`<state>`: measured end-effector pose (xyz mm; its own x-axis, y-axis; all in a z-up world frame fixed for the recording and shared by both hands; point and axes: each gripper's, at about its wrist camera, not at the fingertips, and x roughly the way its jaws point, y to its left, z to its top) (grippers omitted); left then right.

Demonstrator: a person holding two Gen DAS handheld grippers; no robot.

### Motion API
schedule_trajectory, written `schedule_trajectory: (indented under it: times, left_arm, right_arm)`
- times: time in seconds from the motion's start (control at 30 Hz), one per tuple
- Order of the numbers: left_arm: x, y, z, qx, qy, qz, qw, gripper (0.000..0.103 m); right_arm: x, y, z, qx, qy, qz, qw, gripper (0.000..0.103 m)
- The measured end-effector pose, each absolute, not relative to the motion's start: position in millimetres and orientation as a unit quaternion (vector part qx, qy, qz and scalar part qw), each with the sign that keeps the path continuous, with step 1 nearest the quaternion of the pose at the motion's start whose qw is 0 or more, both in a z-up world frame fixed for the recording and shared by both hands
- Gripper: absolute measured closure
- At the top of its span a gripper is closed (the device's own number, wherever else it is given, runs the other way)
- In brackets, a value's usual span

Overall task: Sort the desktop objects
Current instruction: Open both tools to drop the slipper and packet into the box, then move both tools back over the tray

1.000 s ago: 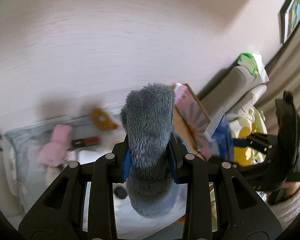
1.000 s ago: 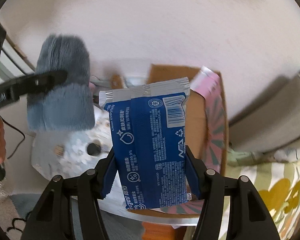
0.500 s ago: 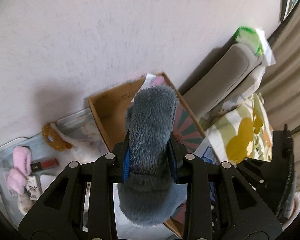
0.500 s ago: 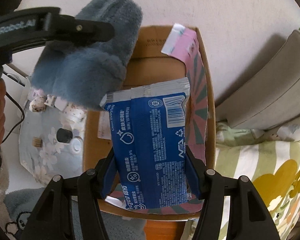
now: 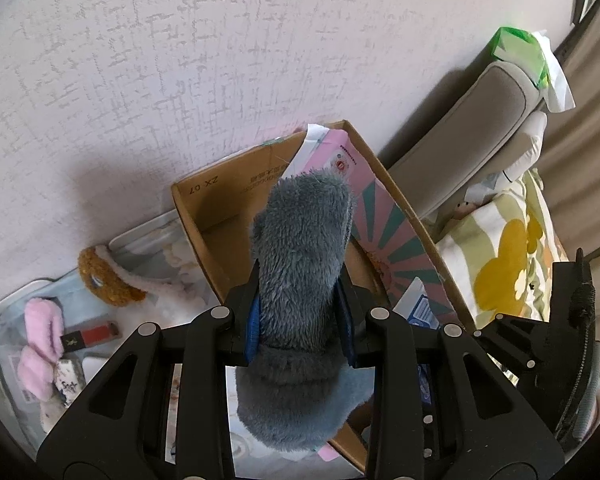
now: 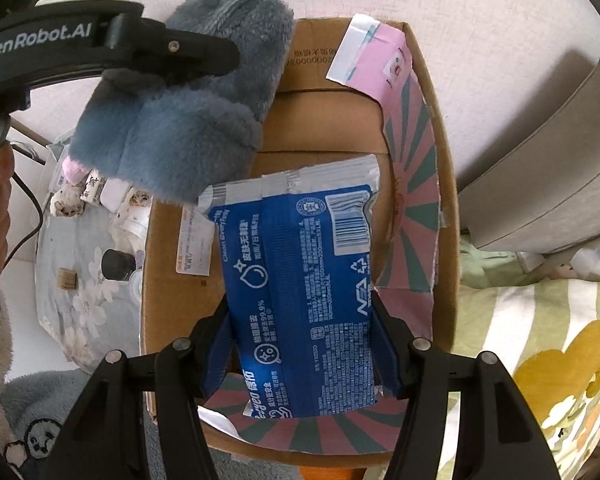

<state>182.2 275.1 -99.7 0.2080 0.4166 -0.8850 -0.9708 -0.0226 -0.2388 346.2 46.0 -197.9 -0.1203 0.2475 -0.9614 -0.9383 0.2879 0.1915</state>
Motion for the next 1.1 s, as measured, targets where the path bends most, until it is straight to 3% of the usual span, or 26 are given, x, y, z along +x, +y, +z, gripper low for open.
schedule_trajectory:
  times: [0.3, 0.33, 0.4, 0.43, 0.47, 1.1]
  left_arm:
    - [176.6, 275.7, -101.8, -0.465, 0.307, 0.567, 0.607, 0.073]
    - [176.4, 275.0, -100.8, -0.459, 0.309, 0.573, 0.605, 0.067]
    - [175.6, 272.4, -98.1, -0.447, 0.309, 0.582, 0.606, 0.022]
    - [175.1, 271.4, -96.3, -0.442, 0.307, 0.585, 0.607, 0.003]
    - [174.1, 268.8, -93.9, -0.432, 0.298, 0.592, 0.612, 0.000]
    - [131.3, 200.4, -59.8, -0.420, 0.263, 0.604, 0.624, 0.000]
  right_arm:
    - [347.9, 51.5, -203.3, -0.314, 0.569, 0.486, 0.585, 0.042]
    - [348.7, 51.2, -203.4, -0.307, 0.573, 0.485, 0.585, 0.033]
    - [350.4, 49.5, -201.2, -0.288, 0.579, 0.485, 0.589, 0.021]
    - [350.3, 48.9, -199.6, -0.284, 0.579, 0.484, 0.592, 0.021]
    - [349.8, 48.6, -197.9, -0.285, 0.577, 0.482, 0.595, 0.021]
    - [317.6, 32.3, -148.9, -0.260, 0.541, 0.473, 0.645, 0.021]
